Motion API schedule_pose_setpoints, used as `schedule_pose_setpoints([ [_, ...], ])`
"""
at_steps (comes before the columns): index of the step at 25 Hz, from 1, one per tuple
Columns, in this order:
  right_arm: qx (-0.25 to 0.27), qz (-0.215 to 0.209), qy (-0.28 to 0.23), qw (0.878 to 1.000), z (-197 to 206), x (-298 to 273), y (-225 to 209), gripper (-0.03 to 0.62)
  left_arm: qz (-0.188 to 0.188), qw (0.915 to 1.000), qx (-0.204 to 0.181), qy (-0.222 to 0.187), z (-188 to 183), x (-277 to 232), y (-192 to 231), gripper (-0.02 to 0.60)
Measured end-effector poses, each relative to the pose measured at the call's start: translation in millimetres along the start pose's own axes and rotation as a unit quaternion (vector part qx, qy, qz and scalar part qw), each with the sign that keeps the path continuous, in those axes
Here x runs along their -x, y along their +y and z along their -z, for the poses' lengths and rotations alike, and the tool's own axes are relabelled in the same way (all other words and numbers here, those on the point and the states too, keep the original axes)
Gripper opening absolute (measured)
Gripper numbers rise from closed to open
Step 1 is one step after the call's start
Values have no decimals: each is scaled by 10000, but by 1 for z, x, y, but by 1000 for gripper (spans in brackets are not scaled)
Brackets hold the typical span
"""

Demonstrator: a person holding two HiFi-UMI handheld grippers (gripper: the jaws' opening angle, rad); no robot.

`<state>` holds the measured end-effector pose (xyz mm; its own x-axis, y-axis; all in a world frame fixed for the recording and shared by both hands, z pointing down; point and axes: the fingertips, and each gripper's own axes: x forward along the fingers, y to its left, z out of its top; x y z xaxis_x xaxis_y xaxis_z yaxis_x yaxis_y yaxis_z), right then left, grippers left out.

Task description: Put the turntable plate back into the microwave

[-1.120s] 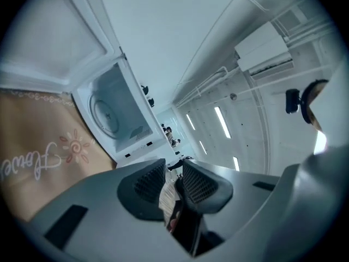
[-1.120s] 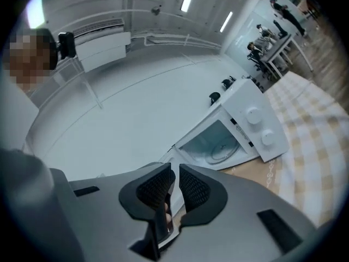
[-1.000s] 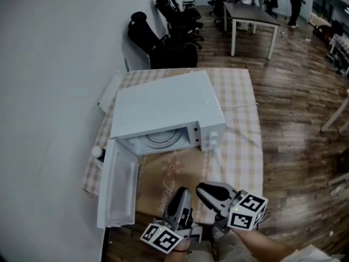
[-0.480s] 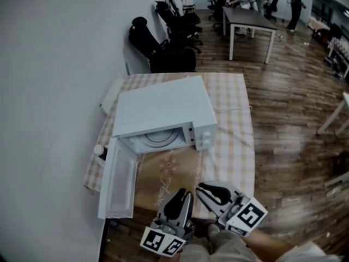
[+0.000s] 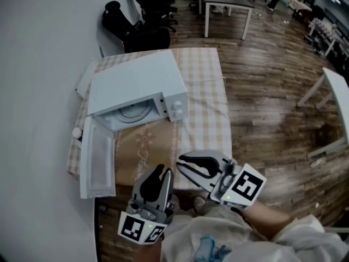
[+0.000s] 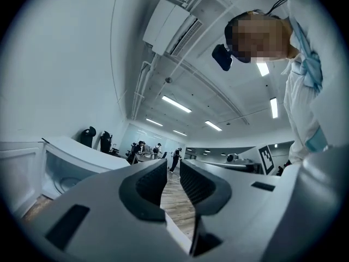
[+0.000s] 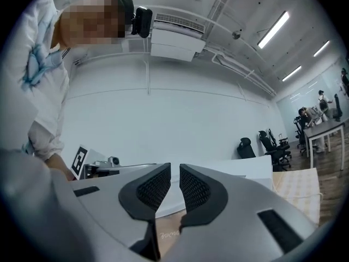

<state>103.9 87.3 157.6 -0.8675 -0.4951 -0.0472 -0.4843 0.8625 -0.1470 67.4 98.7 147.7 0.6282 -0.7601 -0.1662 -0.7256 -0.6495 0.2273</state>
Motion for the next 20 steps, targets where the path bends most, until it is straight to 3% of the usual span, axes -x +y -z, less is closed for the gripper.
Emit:
schedule_pose_setpoints([
  [4, 181, 55, -181, 9997, -20, 1, 4, 69, 159, 9998, 12, 70, -9, -3, -3, 66],
  [20, 392, 69, -73, 9992, -47, 5, 7, 69, 692, 9974, -85, 177, -32, -11, -18, 66],
])
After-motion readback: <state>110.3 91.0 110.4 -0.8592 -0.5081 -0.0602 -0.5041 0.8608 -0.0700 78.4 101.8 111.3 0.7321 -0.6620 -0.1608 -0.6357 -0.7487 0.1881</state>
